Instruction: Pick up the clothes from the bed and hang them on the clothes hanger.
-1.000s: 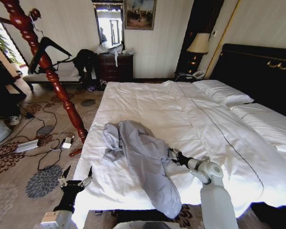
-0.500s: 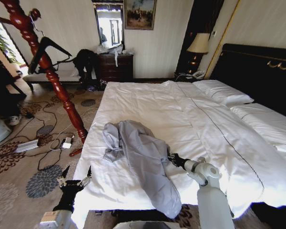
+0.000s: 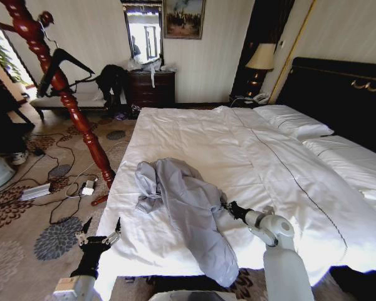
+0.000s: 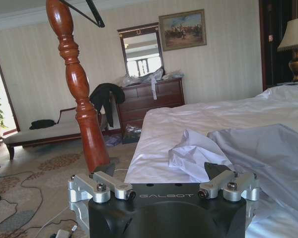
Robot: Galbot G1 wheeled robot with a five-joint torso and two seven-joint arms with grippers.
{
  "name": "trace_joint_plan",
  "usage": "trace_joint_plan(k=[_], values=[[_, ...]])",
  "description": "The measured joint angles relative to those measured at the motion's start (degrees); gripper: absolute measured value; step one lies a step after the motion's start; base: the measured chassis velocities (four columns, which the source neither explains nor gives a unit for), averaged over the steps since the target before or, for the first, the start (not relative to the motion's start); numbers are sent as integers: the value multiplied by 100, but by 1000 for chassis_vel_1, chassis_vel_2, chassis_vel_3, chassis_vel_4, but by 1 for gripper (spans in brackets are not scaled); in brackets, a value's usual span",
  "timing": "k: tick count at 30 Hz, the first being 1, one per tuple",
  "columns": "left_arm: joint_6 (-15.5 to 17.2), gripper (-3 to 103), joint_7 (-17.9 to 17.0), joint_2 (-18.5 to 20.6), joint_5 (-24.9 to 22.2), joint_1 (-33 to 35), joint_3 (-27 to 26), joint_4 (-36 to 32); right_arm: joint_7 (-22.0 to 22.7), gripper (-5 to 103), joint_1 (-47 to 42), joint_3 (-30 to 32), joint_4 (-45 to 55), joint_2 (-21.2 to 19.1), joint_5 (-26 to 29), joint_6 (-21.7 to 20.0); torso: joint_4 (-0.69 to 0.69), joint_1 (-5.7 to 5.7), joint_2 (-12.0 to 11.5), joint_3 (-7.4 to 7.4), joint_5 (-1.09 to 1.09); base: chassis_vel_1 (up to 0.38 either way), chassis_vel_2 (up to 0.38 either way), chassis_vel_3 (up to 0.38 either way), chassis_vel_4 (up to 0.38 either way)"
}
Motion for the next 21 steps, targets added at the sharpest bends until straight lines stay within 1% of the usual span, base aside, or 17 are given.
trace_joint_plan(k=[2, 5, 6, 7, 10, 11, 12, 13, 15, 16, 17, 18, 19, 21], values=[[-2, 100, 0, -1, -1, -2, 0, -3, -1, 0, -14, 12, 167, -76, 37, 6, 0, 0, 0, 0, 0, 0, 0, 0, 0], [-5, 100, 0, -2, -8, -21, 14, -16, -46, 0, -98, 55, 678, -371, 117, 109, -1, 0, 0, 0, 0, 0, 0, 0, 0], [-6, 100, 0, -3, -10, -32, 27, -16, -96, 0, -144, 81, 910, -543, 140, 162, -1, 0, 0, 0, 0, 0, 0, 0, 0], [-6, 100, 0, -3, -10, -32, 27, -16, -96, 0, -144, 81, 910, -543, 140, 162, -1, 0, 0, 0, 0, 0, 0, 0, 0], [-16, 100, 1, -7, -9, -47, 77, -17, -201, 0, -182, 229, 1425, -1021, 293, 333, -1, 0, 0, 0, 0, 0, 0, 0, 0], [-27, 100, 5, -8, -9, -49, 93, -23, -204, 0, -159, 344, 1650, -1377, 438, 446, -1, -1, 0, 0, 2, 0, 0, 0, 0], [-35, 100, 5, -8, -9, -50, 97, -29, -207, 0, -127, 426, 1782, -1645, 512, 539, -1, -1, 0, 0, -1, 0, 0, 0, 0], [-35, 100, 5, -8, -9, -50, 97, -29, -207, 0, -127, 426, 1782, -1645, 512, 539, -1, -1, 0, 0, -1, 0, 0, 0, 0], [-54, 100, 16, -6, -20, -62, 101, -31, -207, 0, -44, 622, 2044, -2257, 721, 721, -1, -1, 1, 0, 2, 0, 0, 0, 0], [-57, 100, 15, -4, -23, -67, 101, -32, -207, 0, -15, 671, 2099, -2386, 767, 776, 0, -1, 1, 0, 0, 0, 0, 0, 0], [-60, 100, 18, 3, -38, -76, 102, -42, -212, 0, 55, 771, 2176, -2612, 863, 887, -1, -1, 1, 0, -1, 0, 0, 0, 0], [-60, 100, 18, 3, -38, -76, 102, -42, -212, 0, 55, 771, 2176, -2612, 863, 887, -1, -1, 1, 0, -1, 0, 0, 0, 0], [-60, 100, 18, 10, -50, -80, 102, -51, -230, 0, 101, 835, 2202, -2750, 930, 968, 0, -1, 1, 0, 0, 0, 0, 0, 0], [-54, 100, 18, 44, -105, -95, 96, -106, -295, 0, 257, 979, 2219, -3190, 1135, 1196, -1, -1, 1, 0, 0, 0, 0, 0, 0]])
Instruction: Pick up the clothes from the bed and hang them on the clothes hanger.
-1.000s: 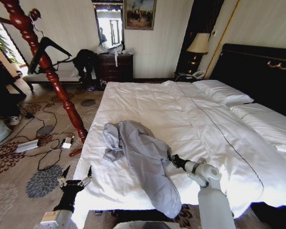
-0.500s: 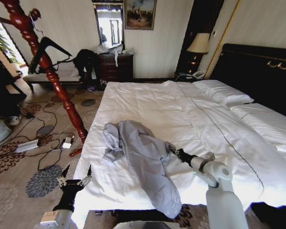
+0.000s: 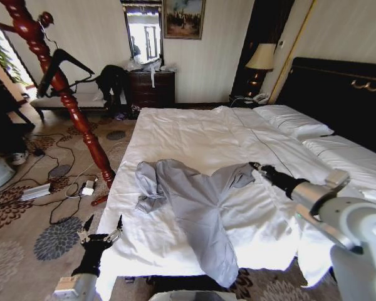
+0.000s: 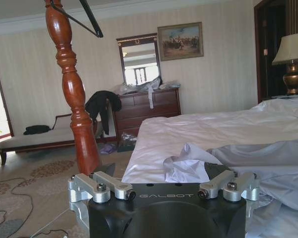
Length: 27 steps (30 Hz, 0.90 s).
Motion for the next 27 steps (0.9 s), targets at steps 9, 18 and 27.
trace_joint_plan(k=[9, 18, 27], values=[[86, 100, -14, 98, -201, -40, -128, -113, -28, 0, 927, 334, -370, -1378, 703, 379, 1, 0, 0, 0, -1, 0, 0, 0, 0], [114, 100, -16, 142, -274, -115, -140, -120, -150, 0, 1955, 815, -1491, -3350, 1716, 468, 0, 0, 0, 1, 0, 0, 0, 0, 0], [200, 100, -42, 294, -374, -232, -108, -88, -446, 0, 2743, 1135, -2750, -4776, 2162, 377, 0, 0, -1, 0, 0, 0, 0, 0, 0]])
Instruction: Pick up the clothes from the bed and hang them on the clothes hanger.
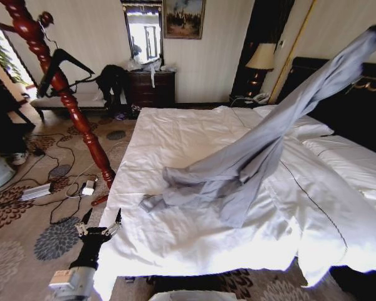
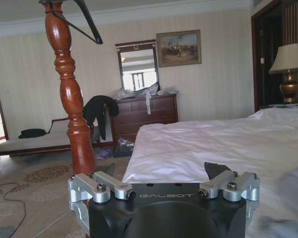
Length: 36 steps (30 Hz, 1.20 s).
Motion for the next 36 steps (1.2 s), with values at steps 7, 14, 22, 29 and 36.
trace_joint_plan(k=[7, 14, 22, 29, 36], values=[[24, 100, -6, 100, -80, -49, -4, 22, -53, 0, -328, 604, -465, -1068, 78, -108, -1, 0, 0, -1, 0, 0, 0, 0, 0], [81, 100, -6, 261, -292, -161, -194, -2, -110, 0, -1350, 1058, -114, -1958, -339, -49, 0, 1, 0, 0, 3, 0, 0, 0, 0], [-9, 100, 79, 152, -646, -92, -572, -1, 19, 0, -3420, 3489, -480, -3250, -179, 111, 7, 1, 0, 1, -7, 0, 0, 0, 0], [-103, 100, 130, 48, -823, -82, -703, 105, 120, 0, -4106, 4683, -894, -4469, 118, 118, 1, 0, 0, 0, -9, 0, 0, 0, 0], [-204, 100, 144, -55, -881, -81, -733, 198, 164, 0, -4494, 5280, -1567, -5266, -16, 154, -1, 1, 0, 0, 1, 0, 0, 0, 0]])
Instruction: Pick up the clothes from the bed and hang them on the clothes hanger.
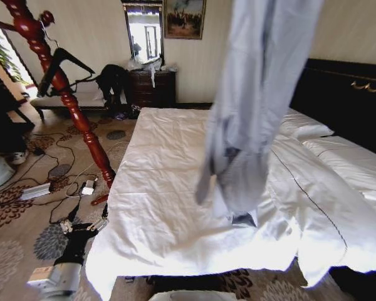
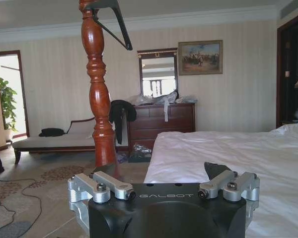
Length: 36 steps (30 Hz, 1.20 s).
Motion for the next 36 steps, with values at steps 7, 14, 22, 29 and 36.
trace_joint_plan(k=[7, 14, 22, 29, 36], values=[[-144, 100, 32, -82, -30, 100, -5, 148, 11, 0, -350, 370, -786, -642, -283, 75, 0, 0, 0, -1, -3, 0, 0, 0, 0], [-114, 100, 27, -67, 51, 32, 69, 267, 27, 0, -1456, 358, -443, -352, -850, 251, 4, 0, 0, 1, -3, 0, 0, 0, 0], [-49, 100, 2, -157, 210, 56, 78, 307, -259, 0, -3122, 116, 734, 997, -1937, 269, 1, -1, 0, 0, 0, 0, 0, 0, 0], [5, 100, -26, -279, 444, 83, 181, 288, -837, 0, -4225, 195, 404, 1407, -2949, 268, 3, 0, 0, 1, -1, 0, 0, 0, 0], [27, 100, -49, -376, 555, 133, 197, 253, -1521, 0, -4718, -348, -139, 2117, -4013, 134, -3, -1, 0, -1, 1, 0, 0, 0, 0]])
